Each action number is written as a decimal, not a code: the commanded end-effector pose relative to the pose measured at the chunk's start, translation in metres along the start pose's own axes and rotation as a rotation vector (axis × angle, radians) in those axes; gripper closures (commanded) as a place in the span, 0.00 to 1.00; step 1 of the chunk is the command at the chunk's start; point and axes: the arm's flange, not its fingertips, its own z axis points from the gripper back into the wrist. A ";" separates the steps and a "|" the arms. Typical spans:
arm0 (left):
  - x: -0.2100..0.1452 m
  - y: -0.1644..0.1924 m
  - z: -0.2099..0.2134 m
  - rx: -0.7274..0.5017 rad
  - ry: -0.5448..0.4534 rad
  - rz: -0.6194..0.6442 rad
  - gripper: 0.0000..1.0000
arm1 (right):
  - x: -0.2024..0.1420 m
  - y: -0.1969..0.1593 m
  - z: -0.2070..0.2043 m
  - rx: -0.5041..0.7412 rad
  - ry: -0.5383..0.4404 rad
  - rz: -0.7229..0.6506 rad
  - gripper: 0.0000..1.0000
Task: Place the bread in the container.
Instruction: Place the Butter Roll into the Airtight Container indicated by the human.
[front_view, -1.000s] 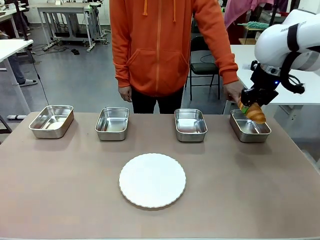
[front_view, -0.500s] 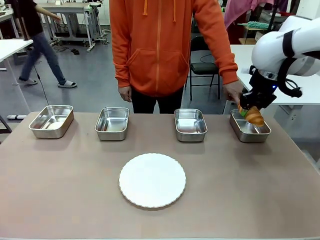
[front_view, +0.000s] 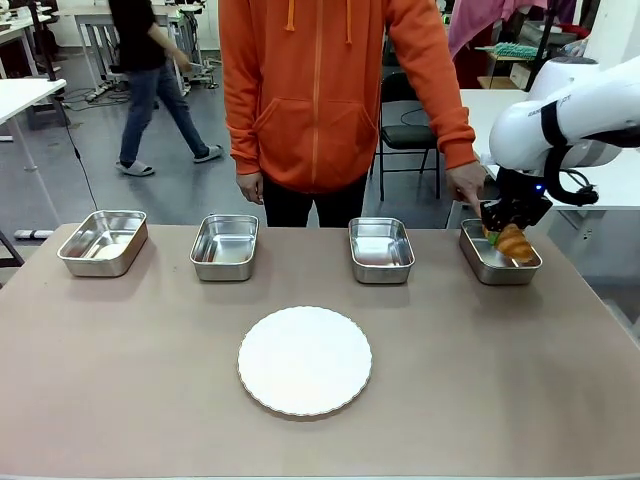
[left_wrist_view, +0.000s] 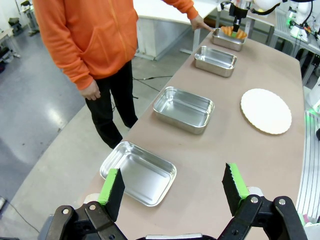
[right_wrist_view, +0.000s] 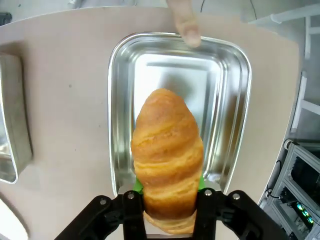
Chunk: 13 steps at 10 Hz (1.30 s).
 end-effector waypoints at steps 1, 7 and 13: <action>0.002 -0.002 0.001 -0.006 -0.009 -0.012 0.00 | 0.008 -0.004 0.001 -0.020 -0.031 -0.021 0.59; 0.002 -0.002 0.001 -0.006 -0.009 -0.012 0.00 | 0.008 -0.013 0.001 -0.017 -0.066 -0.020 0.00; 0.002 -0.002 0.001 -0.006 -0.009 -0.012 0.00 | 0.007 -0.011 0.002 -0.007 -0.052 -0.014 0.00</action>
